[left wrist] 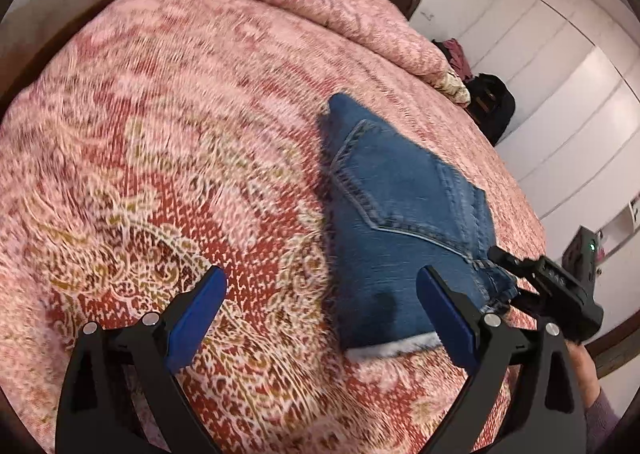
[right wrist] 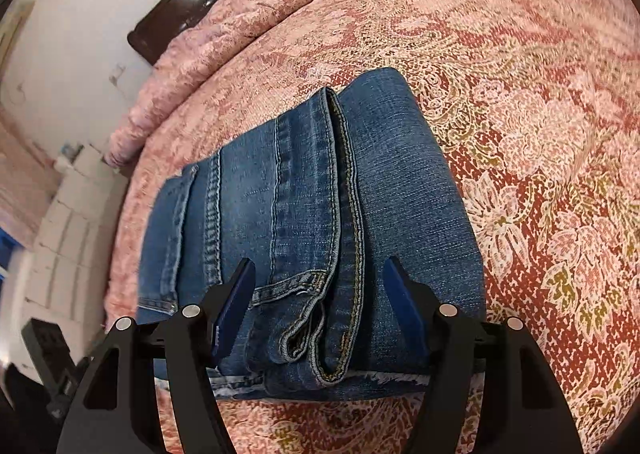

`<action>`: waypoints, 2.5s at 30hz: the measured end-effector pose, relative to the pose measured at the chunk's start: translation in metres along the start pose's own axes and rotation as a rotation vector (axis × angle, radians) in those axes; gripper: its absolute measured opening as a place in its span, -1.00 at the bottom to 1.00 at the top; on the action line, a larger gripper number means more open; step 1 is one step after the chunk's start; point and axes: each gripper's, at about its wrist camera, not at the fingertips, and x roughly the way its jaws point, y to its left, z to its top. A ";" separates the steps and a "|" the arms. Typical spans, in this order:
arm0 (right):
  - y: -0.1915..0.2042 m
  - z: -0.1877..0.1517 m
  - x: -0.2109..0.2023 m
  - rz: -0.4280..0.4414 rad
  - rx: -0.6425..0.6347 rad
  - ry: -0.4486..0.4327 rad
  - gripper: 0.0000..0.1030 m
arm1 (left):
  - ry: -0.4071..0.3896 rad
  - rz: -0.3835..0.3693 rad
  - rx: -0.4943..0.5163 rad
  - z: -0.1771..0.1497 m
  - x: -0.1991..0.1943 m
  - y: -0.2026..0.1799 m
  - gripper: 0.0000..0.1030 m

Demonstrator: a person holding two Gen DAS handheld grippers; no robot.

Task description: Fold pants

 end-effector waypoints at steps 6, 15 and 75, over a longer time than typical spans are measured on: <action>0.014 0.002 0.002 -0.001 -0.031 0.049 -0.42 | -0.020 -0.035 -0.059 0.003 0.002 0.011 0.90; 0.037 0.034 -0.022 0.128 0.015 0.061 -0.72 | -0.022 -0.091 -0.136 0.011 0.000 0.022 0.93; -0.011 0.052 0.013 0.179 -0.064 0.208 -0.74 | 0.149 -0.329 0.111 0.027 0.052 -0.087 0.95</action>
